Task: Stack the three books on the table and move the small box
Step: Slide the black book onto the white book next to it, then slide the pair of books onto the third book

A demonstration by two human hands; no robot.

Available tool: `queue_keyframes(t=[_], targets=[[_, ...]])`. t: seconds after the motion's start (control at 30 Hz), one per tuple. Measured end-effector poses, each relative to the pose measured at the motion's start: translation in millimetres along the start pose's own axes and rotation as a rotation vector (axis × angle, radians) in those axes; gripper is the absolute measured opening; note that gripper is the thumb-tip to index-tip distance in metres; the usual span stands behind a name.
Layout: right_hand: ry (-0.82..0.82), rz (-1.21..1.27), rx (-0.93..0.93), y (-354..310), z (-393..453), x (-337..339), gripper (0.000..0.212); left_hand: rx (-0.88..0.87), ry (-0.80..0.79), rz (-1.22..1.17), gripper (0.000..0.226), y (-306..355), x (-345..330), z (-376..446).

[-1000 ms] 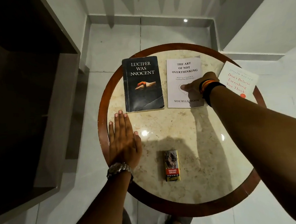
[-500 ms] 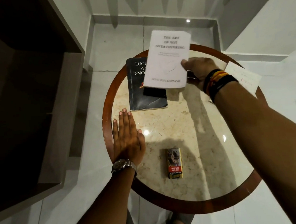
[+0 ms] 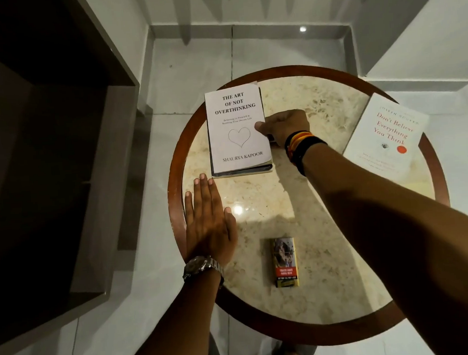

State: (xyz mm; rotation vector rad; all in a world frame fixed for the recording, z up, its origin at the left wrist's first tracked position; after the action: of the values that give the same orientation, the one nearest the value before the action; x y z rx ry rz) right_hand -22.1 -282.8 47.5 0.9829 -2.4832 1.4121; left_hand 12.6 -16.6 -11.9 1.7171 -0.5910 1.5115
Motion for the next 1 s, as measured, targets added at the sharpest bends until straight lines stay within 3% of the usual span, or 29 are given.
queue_keyframes(t=[0.2, 0.37, 0.53, 0.67, 0.77, 0.87, 0.9, 0.93, 1.0], targets=[[0.168, -0.166, 0.121, 2, -20, 18, 0.026, -0.001, 0.01, -0.031, 0.069, 1, 1, -1], [0.377, -0.32, 0.162, 24, -19, 89, 0.041, -0.024, 0.031, -0.035, 0.068, 1, 7, -4], [0.55, -0.364, -0.079, 57, -19, 156, 0.068, -0.014, -0.007, -0.043, 0.071, 1, 6, -2], [0.548, -0.293, -0.246, 87, -8, 170, 0.099, -0.011, -0.044, 0.01, 0.072, 0, 6, -2], [0.498, -0.28, -0.309, 100, 3, 172, 0.095, -0.007, -0.046, 0.014, 0.072, 1, 6, -1], [0.475, -0.28, -0.372, 127, 48, 184, 0.124, -0.004, -0.043, 0.006, 0.072, 2, 6, -1], [0.472, -0.251, -0.366, 140, 73, 190, 0.125, -0.005, -0.041, 0.013, 0.072, 2, 6, -1], [0.425, -0.214, -0.364, 137, 72, 193, 0.109, -0.007, -0.042, 0.02, 0.072, 2, 7, -1], [0.312, -0.085, -0.386, 101, 23, 191, 0.059, -0.007, -0.04, 0.026, 0.072, 3, 8, -1]])
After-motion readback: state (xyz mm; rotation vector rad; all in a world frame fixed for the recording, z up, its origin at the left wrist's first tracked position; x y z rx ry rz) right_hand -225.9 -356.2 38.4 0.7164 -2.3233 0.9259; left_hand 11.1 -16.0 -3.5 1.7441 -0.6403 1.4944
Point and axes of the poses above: each hand's wrist, its own z-axis towards the middle knuckle, its own x-axis out of the back of the hand, y = z × x, the point moved 2 cm from there along z, towards the middle knuckle, and after that the axes turned 1 degree about -x, right-handed, at the moved point
